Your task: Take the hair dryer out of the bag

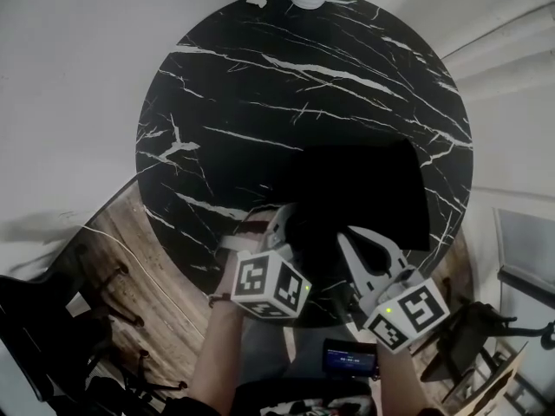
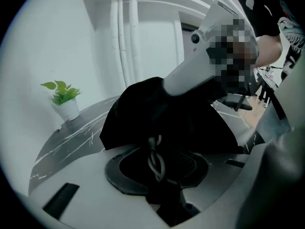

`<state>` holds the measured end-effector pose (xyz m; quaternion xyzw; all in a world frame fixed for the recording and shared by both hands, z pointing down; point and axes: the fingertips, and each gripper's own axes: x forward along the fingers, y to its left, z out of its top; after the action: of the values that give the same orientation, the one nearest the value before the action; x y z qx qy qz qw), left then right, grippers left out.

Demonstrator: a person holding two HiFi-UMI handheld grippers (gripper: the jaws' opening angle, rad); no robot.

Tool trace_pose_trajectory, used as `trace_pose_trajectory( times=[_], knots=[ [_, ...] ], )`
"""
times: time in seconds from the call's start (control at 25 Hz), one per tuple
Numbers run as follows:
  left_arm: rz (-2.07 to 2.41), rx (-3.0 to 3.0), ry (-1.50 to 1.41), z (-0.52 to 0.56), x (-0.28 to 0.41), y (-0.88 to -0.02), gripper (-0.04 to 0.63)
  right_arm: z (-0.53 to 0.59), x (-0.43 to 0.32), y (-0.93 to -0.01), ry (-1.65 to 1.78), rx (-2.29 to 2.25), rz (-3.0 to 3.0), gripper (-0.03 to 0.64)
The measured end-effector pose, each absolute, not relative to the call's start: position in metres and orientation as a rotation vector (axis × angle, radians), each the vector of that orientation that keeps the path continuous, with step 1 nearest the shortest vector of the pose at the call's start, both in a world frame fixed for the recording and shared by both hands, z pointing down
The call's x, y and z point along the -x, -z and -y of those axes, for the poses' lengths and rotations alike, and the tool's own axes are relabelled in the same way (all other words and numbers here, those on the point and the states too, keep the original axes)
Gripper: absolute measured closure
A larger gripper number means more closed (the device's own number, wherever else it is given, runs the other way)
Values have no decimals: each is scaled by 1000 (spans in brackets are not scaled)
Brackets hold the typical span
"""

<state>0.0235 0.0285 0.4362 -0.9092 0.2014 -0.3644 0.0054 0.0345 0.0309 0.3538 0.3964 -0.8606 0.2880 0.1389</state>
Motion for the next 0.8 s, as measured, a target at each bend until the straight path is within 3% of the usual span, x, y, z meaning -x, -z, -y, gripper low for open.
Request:
trace_pose_trajectory(
  times=[0.44,0.68,0.8],
  knots=[
    [-674,2839,1160,-21,-28,-437,487,-31,-42,-346,-860,-1157,2526,594],
    [-650,2912,1157,-19,-31,-439,451,-32,-47,-345,-824,-1162,2538,592],
    [-605,2971,1137,-21,-32,-436,364,-32,-48,-343,-789,-1143,2541,592]
  ],
)
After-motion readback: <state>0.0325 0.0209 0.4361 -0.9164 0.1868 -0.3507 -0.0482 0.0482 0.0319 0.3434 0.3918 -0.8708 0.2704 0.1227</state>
